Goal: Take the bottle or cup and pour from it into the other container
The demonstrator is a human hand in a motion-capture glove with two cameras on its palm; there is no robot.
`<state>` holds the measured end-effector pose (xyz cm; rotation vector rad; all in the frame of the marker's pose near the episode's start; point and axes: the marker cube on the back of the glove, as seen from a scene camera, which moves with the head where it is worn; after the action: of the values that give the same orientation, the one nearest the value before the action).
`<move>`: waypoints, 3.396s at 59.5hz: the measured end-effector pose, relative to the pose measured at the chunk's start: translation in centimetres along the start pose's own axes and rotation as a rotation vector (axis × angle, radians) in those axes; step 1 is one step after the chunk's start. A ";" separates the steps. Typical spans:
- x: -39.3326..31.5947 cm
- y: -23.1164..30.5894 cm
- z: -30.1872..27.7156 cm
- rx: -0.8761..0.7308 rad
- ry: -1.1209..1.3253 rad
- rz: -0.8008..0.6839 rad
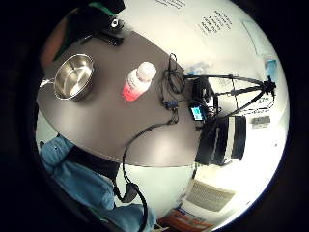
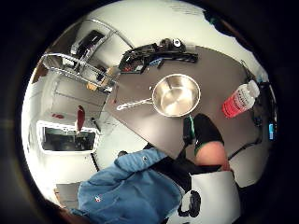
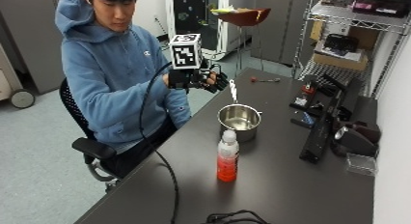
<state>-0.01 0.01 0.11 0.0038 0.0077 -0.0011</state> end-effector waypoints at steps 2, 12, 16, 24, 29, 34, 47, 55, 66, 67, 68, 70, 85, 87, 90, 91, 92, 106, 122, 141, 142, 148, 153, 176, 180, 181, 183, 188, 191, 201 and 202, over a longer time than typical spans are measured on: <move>0.0 0.0 0.0 -0.002 -0.005 -0.004; 0.6 0.2 0.3 -0.030 -0.009 0.005; 1.3 0.4 0.4 -0.036 0.006 0.004; 2.9 0.9 0.6 -0.050 0.015 0.028; 4.2 1.4 0.5 -0.058 0.015 0.039; 5.8 2.1 0.5 -0.063 0.007 0.053; 11.1 3.7 0.2 -0.042 0.025 0.102; 14.5 4.9 0.5 -0.008 0.006 0.125; 18.9 5.6 2.0 0.044 -0.073 0.123; 19.3 5.6 2.3 0.049 -0.086 0.121; 19.7 5.6 2.5 0.054 -0.099 0.118; 20.4 5.6 3.0 0.064 -0.124 0.112; 24.7 3.8 7.9 0.169 -0.444 0.065; 24.9 3.5 8.6 0.185 -0.506 0.058; 25.1 2.9 10.0 0.209 -0.610 0.051; 25.1 2.6 10.5 0.216 -0.645 0.051; 25.2 2.4 11.0 0.222 -0.678 0.052; 24.1 -0.7 17.3 0.230 -0.953 0.088; 21.3 -3.8 21.1 0.185 -1.095 0.075; 15.8 -6.9 22.7 0.203 -1.305 0.010; 15.6 -7.1 22.6 0.210 -1.319 0.011; 14.2 -8.0 22.6 0.286 -1.389 0.030; 13.0 -8.8 22.7 0.328 -1.395 0.064; 8.6 -9.6 19.4 0.227 -1.255 -0.024; 8.4 -9.5 18.2 0.218 -1.206 -0.049; 8.4 -9.5 17.8 0.216 -1.196 -0.053; 8.4 -9.5 17.0 0.212 -1.174 -0.063; 8.1 -9.4 15.5 0.193 -1.094 -0.086; 8.0 -9.6 14.5 0.189 -1.034 -0.092; 7.1 -10.8 10.3 0.115 -0.741 -0.114; 6.8 -10.8 10.0 0.098 -0.699 -0.121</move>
<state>6.90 -10.87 10.02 0.1003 -0.6915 -0.1237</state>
